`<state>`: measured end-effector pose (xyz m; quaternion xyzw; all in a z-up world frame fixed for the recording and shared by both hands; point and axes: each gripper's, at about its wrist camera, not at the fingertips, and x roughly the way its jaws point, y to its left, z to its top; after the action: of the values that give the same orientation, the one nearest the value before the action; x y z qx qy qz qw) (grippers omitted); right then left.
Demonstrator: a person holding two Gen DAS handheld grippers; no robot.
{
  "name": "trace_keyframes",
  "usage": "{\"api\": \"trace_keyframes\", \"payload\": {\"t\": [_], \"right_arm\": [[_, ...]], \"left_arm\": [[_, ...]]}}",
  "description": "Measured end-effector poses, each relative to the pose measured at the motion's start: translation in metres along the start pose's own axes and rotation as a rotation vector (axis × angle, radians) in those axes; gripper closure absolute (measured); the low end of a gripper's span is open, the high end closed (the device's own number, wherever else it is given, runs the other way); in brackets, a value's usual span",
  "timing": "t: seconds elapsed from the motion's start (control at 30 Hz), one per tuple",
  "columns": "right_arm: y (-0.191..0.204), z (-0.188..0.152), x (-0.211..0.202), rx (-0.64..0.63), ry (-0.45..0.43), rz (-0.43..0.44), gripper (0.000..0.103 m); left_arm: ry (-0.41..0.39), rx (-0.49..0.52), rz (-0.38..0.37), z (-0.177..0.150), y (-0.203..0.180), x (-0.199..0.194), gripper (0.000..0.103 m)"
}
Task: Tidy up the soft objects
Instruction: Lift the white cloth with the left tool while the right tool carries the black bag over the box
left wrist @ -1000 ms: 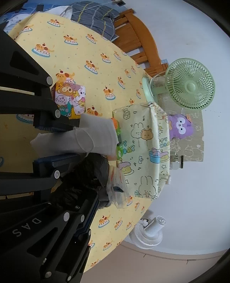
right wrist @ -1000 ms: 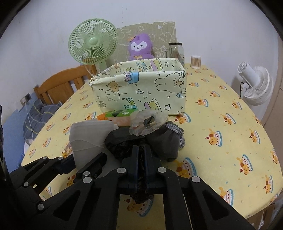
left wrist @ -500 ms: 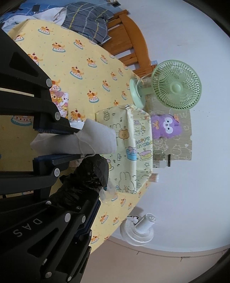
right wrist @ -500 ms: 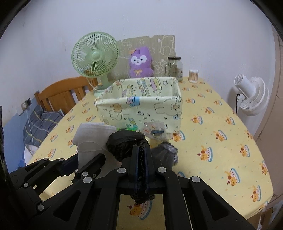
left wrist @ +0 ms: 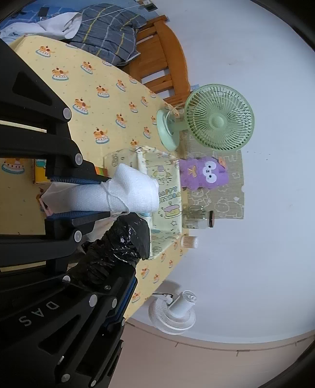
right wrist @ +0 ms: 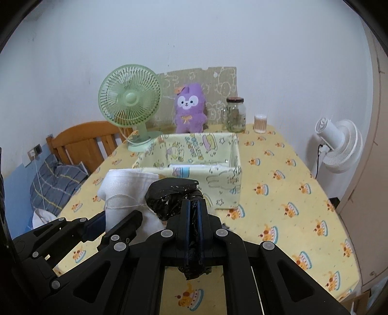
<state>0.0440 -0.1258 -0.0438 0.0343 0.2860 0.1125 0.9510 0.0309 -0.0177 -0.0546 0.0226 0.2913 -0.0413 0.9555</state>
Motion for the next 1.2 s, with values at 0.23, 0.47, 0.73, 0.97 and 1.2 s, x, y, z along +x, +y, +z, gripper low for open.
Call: {"api": "trace_keyframes", "payload": {"t": [0.23, 0.47, 0.73, 0.97, 1.2], "right_arm": [[-0.005, 0.014, -0.004, 0.011, -0.016, -0.013, 0.095], [-0.008, 0.023, -0.003, 0.02, -0.034, -0.034, 0.095], [-0.009, 0.033, 0.007, 0.022, -0.04, -0.049, 0.095], [-0.011, 0.048, 0.024, 0.025, -0.059, -0.049, 0.095], [-0.013, 0.062, 0.046, 0.016, -0.059, -0.047, 0.095]], "left_arm": [[-0.015, -0.008, -0.002, 0.014, -0.002, 0.0, 0.086], [-0.027, -0.008, -0.007, 0.023, -0.002, 0.003, 0.086], [-0.029, -0.022, -0.002, 0.033, 0.0, 0.015, 0.086], [-0.043, -0.032, 0.004, 0.049, 0.004, 0.033, 0.086], [-0.034, -0.032, 0.014, 0.06, 0.009, 0.054, 0.086]]}}
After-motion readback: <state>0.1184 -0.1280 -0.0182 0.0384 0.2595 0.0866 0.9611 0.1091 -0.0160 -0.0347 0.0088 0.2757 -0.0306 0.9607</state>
